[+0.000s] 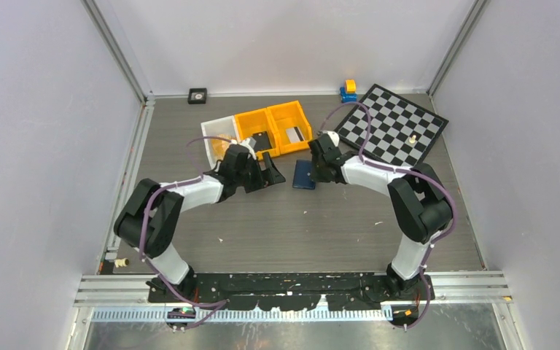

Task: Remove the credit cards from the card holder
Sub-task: Move the card holder to the center of the board, then open the card holder at the center of the board.

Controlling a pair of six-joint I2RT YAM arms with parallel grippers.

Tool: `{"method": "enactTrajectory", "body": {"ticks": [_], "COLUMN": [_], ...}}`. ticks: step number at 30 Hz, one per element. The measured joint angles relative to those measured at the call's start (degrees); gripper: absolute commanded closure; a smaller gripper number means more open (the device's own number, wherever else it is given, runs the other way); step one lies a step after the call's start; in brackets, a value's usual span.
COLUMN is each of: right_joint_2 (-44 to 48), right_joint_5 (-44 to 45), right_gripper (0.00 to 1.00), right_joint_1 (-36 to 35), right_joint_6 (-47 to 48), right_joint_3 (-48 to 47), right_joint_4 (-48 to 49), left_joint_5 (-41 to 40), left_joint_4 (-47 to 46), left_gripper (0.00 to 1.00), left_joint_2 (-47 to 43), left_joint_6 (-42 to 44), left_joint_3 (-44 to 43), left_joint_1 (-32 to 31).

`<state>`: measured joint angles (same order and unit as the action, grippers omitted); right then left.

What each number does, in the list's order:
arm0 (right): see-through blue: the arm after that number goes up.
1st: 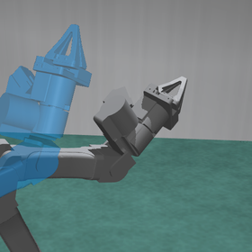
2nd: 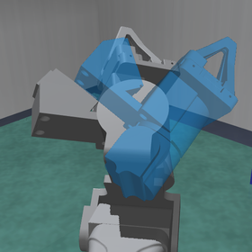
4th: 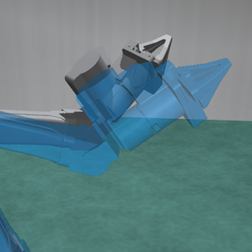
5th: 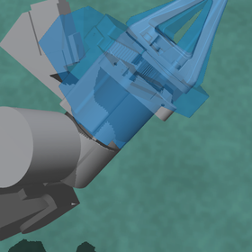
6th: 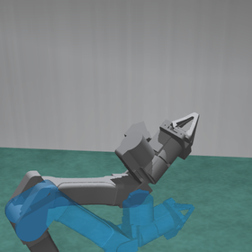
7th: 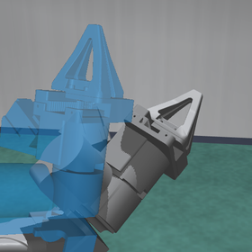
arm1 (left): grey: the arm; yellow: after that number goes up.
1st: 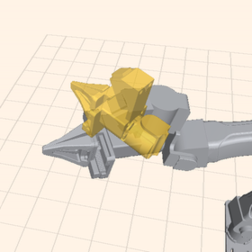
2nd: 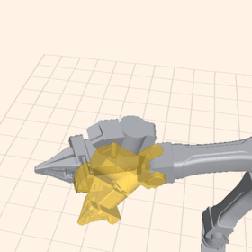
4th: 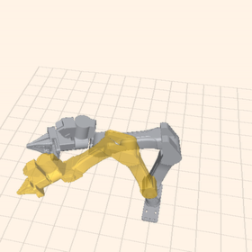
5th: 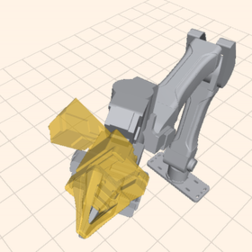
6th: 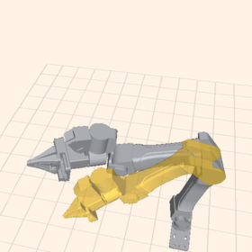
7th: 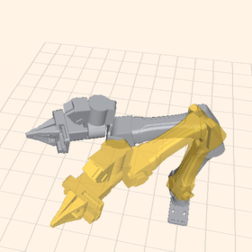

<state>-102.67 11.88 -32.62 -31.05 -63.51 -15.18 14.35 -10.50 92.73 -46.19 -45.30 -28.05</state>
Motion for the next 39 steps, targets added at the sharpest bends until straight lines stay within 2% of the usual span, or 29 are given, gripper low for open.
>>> {"method": "enactTrajectory", "body": {"ticks": [7,14,15,17,19,23,26,28,30,34,39], "right_joint_2": [5.31,7.50,7.50,7.50,7.50,7.50,7.26,6.60,5.57,3.50,2.62], "right_joint_5": [-4.26,-7.15,-7.23,-6.71,-5.46,-2.34,-0.46,0.13,0.31,0.20,-0.22], "right_gripper": [0.78,0.78,0.73,0.50,0.36,0.19,0.15,0.14,0.19,0.39,0.72], "right_joint_1": [-0.04,-0.07,-0.07,-0.07,-0.07,-0.04,-0.07,-0.04,-0.04,-0.04,-0.04], "right_joint_6": [-0.92,-1.92,-2.12,-2.40,-3.10,-3.28,-3.13,-3.08,-2.95,-2.49,-2.08], "right_joint_3": [6.34,7.63,7.63,7.63,7.63,7.56,7.10,6.43,5.57,4.72,4.04], "right_joint_4": [3.41,6.12,6.36,6.21,5.70,3.82,2.62,2.36,2.27,2.21,1.95], "left_joint_5": [1.51,2.69,2.62,2.54,2.12,1.14,0.26,-0.28,-0.81,-1.51,-2.86], "left_joint_4": [3.76,4.22,4.46,5.27,5.53,5.88,5.55,5.09,4.74,4.07,3.91], "left_gripper": [0.17,0.18,0.18,0.18,0.18,0.17,0.17,0.17,0.17,0.17,0.17], "left_joint_2": [4.33,5.73,5.90,6.01,5.99,5.07,2.89,1.70,0.68,-0.63,-1.97], "left_joint_6": [2.84,3.21,3.28,3.50,3.72,4.28,4.46,4.44,4.44,4.44,4.44], "left_joint_3": [-5.14,-5.60,-5.60,-5.62,-5.62,-5.49,-4.90,-4.37,-3.78,-2.73,-1.66], "left_joint_1": [-3.06,-3.45,-3.48,-3.50,-3.58,-3.61,-3.61,-3.61,-3.61,-3.61,-3.61]}}
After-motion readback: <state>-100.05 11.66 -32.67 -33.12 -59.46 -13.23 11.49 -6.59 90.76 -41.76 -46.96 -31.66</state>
